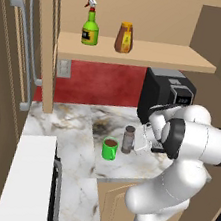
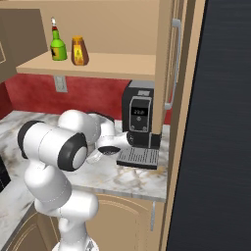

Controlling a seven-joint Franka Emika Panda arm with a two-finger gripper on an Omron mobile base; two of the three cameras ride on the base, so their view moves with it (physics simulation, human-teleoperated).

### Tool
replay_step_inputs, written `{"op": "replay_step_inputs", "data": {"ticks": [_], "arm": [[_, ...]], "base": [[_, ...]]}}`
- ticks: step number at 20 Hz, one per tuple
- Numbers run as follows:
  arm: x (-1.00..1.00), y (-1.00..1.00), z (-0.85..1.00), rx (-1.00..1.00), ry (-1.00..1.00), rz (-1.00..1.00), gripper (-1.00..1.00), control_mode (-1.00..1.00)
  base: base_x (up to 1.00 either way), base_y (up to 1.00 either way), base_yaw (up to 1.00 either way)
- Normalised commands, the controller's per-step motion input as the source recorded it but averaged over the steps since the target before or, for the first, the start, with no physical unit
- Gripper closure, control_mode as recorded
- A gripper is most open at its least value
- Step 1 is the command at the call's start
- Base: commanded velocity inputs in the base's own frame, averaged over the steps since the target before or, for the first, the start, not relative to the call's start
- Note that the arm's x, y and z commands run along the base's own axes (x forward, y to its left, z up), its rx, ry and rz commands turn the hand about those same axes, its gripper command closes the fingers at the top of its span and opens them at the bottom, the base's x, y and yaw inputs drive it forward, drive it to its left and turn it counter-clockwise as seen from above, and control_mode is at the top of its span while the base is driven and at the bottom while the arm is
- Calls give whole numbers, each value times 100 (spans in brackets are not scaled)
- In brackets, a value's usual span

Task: Pick the cinnamon and honey bottle from the cabinet and place them next to the mug.

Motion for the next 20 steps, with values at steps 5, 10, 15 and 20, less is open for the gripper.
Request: {"op": "replay_step_inputs", "data": {"ticks": [5,10,15,20], "arm": [[0,0,0,0,0,0,-100,-100],[0,0,0,0,0,0,-100,-100],[0,0,0,0,0,0,-100,-100],[0,0,14,0,-6,0,-100,-100]], "base": [[0,0,0],[0,0,0],[0,0,0],[0,0,0]]}}
